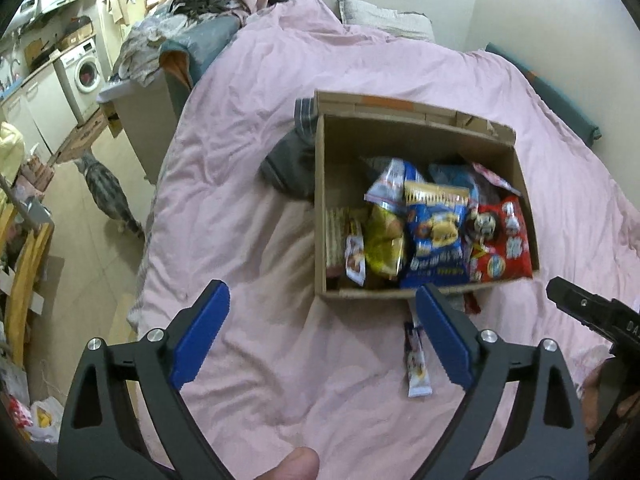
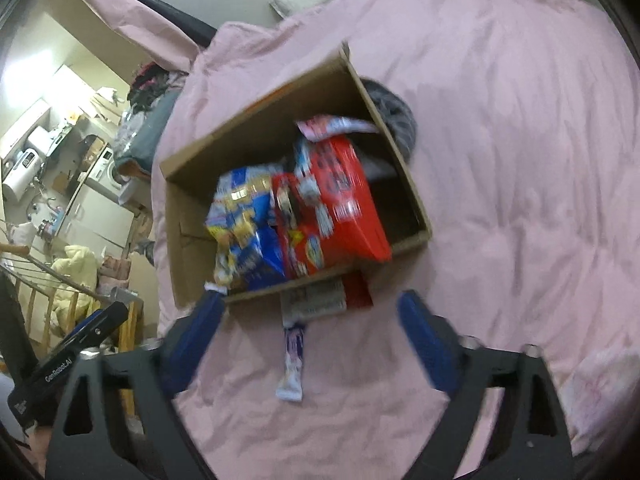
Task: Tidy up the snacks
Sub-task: 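Withdraw both open tools from the box toward the bars on the bedspread, then grasp the white wrapped bar with the right tool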
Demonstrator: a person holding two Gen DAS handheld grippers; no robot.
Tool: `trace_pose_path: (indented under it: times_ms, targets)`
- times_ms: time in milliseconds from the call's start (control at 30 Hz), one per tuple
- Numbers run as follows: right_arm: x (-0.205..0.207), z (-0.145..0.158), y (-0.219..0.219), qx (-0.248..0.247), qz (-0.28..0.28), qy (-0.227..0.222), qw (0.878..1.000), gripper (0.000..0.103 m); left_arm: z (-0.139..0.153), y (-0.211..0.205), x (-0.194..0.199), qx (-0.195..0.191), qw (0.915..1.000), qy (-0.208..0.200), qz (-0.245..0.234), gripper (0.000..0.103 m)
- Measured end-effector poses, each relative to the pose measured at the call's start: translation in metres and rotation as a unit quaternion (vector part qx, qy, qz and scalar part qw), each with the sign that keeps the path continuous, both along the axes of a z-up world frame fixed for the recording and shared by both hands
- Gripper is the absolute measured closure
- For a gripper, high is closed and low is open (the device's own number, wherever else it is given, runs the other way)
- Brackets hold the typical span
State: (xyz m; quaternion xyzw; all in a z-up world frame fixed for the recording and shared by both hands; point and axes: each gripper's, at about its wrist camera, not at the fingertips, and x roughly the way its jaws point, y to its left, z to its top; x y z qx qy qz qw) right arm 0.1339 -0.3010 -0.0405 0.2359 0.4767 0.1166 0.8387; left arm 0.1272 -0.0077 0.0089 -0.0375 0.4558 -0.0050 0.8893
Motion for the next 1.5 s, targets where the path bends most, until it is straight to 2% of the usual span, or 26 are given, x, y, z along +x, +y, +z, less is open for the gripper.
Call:
trace_pose_path:
  times_ms: [200,400,600,733,900,967,1100,1200,1333,1400,1500]
  targets:
    - [-0.008,-0.02,-0.007,-0.027,0.003,0.031,0.999,0.005,-0.028,0.007,-0.009,-0.013,0.9997,0.019,0.008,0.01]
    - [-0.003,-0.041,-0.021,-0.033,-0.023,0.07,0.997,0.005,-0.034,0.019,-0.011,-0.029,0.999,0.02,0.029,0.01]
    - [0.017,-0.061,0.005,-0.071,-0.001,0.097,0.993,0.005,-0.035,0.026,-0.009,-0.042,0.9977,0.036,0.038,0.01]
    - [0.041,-0.085,0.029,-0.062,0.003,0.129,0.99,0.005,-0.04,0.025,-0.008,-0.05,0.997,0.05,0.031,0.01]
    - [0.068,-0.102,0.072,-0.11,0.037,0.116,0.986,0.003,-0.044,0.025,-0.006,-0.051,0.9964,0.06,0.031,0.01]
    - [0.076,-0.112,0.089,-0.149,0.053,0.111,0.981,0.001,-0.047,0.027,-0.005,-0.05,0.996,0.064,0.035,0.01]
    - [0.082,-0.122,0.103,-0.19,0.055,0.099,0.975,0.0,-0.054,0.03,-0.003,-0.048,0.995,0.076,0.042,0.01]
    - [0.085,-0.128,0.119,-0.244,0.079,0.092,0.962,0.0,-0.059,0.029,0.0,-0.047,0.9944,0.084,0.044,0.01]
    - [0.086,-0.131,0.116,-0.239,0.079,0.091,0.964,0.0,-0.061,0.025,0.002,-0.045,0.9943,0.086,0.043,0.01]
    - [0.085,-0.129,0.114,-0.232,0.084,0.092,0.965,0.014,-0.061,0.023,0.002,-0.043,0.9946,0.085,0.041,0.01]
    - [0.083,-0.121,0.107,-0.217,0.091,0.091,0.968,0.025,-0.061,0.022,0.002,-0.043,0.9947,0.084,0.039,0.01]
